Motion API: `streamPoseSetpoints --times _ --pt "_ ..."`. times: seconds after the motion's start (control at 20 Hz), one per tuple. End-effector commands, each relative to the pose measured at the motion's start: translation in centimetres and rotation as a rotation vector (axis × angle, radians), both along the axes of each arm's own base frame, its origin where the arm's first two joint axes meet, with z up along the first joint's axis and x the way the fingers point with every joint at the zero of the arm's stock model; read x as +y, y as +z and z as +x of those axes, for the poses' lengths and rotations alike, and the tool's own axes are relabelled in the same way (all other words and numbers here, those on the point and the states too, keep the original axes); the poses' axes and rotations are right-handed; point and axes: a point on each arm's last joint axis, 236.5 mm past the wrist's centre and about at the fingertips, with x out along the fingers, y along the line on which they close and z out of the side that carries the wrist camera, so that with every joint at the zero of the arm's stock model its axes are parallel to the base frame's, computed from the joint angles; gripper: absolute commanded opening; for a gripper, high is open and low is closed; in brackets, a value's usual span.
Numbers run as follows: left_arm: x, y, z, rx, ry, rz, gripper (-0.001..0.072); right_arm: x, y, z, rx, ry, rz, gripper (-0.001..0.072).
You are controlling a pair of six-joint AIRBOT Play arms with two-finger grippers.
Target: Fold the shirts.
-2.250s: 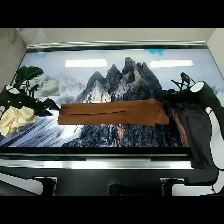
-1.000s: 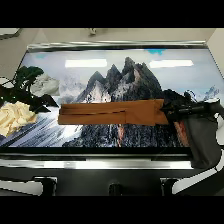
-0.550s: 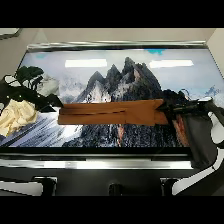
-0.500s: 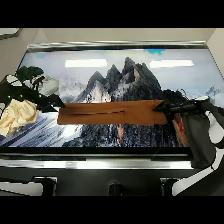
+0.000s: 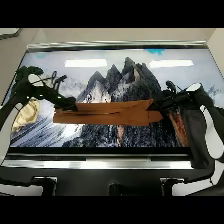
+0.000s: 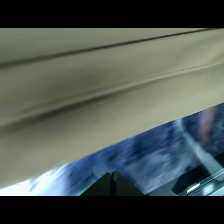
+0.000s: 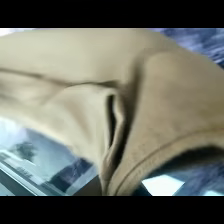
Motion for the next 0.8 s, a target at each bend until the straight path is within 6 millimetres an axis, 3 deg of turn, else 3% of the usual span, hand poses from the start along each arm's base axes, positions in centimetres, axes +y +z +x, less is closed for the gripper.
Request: streamPoseSetpoints --times 0.0,0.1,0.25,0.5,0.6,0.75 --pt "-9.0 0.4 1.0 -0.155 -0.063 -0.099 0.0032 1.8 4.1 -2.1 -0.024 0.012 -0.124 0.0048" --pt "-13.6 -0.5 0.3 -0.165 -0.079 -0.146 0.0032 3.0 6.6 -3.9 -0.034 0.021 -0.16 0.0047" --pt "-19.1 -3.8 -2.5 -0.045 -0.092 -0.223 0.0032 4.4 9.9 -7.0 -0.04 0.046 -0.183 0.0047" --pt "-22.9 -8.4 -6.6 0.136 -0.096 -0.249 0.0032 4.6 14.7 -11.6 -0.063 0.041 -0.2 0.0047" --pt "-24.6 -9.1 -9.2 0.182 -0.119 -0.247 0.0031 4.4 16.5 -12.6 -0.105 0.02 -0.201 0.0047" --pt "-29.6 -7.9 -12.2 0.195 -0.106 -0.338 0.0031 4.2 18.3 -13.8 -0.137 -0.019 -0.194 0.0047"
